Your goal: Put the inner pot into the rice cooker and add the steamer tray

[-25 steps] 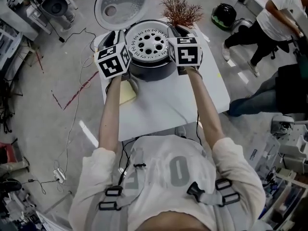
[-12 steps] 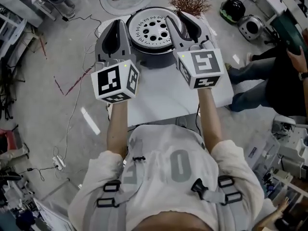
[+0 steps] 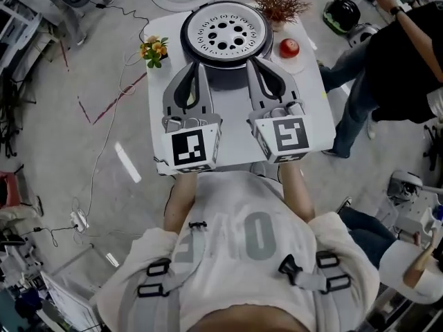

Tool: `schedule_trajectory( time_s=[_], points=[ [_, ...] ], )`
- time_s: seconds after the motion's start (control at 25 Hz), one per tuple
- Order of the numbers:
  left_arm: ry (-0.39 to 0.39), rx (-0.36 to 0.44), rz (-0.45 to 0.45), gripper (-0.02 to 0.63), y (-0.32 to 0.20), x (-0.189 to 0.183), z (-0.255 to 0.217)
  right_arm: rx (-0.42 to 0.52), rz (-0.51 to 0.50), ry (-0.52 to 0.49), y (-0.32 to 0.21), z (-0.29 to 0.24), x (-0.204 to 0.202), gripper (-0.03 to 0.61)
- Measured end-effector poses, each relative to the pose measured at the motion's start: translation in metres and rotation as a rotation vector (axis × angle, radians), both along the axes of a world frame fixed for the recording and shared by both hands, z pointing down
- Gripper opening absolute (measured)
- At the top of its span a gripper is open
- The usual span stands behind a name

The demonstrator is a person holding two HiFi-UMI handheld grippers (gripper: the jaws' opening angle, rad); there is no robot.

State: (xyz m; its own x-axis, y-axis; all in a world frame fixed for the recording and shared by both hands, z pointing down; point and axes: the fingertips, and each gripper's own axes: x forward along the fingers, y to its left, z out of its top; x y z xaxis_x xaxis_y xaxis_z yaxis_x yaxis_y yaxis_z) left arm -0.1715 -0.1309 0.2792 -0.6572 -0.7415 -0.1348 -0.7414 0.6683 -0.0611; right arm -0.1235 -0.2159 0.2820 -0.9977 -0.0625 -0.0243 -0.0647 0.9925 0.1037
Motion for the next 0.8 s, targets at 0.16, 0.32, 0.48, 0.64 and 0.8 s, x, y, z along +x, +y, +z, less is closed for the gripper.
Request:
schedule_trajectory(
  time_s=[0.16, 0.32, 0.48, 0.64, 0.8],
  points=[
    [0.006, -0.019, -0.009, 0.020, 0.002, 0.003, 0.005, 0.004, -0.013, 0.024, 0.003, 0.008, 0.005, 0.009],
    [0.005, -0.016, -0.018, 0.020, 0.005, 0.001, 0.003, -0.001, -0.024, 0.022, 0.004, 0.006, 0.007, 0.009],
    [0.018, -0.023, -0.029, 0.020, 0.006, -0.002, 0.007, -0.001, -0.029, 0.031, 0.003, 0.010, 0.006, 0.009],
    [0.024, -0.028, -0.029, 0.020, 0.006, -0.005, 0.013, -0.015, -0.031, 0.035, 0.000, 0.016, 0.003, 0.009],
    [0.033, -0.028, -0.027, 0.020, 0.010, -0.004, 0.015, -0.022, -0.024, 0.043, 0.001, 0.020, 0.004, 0.009]
  ],
)
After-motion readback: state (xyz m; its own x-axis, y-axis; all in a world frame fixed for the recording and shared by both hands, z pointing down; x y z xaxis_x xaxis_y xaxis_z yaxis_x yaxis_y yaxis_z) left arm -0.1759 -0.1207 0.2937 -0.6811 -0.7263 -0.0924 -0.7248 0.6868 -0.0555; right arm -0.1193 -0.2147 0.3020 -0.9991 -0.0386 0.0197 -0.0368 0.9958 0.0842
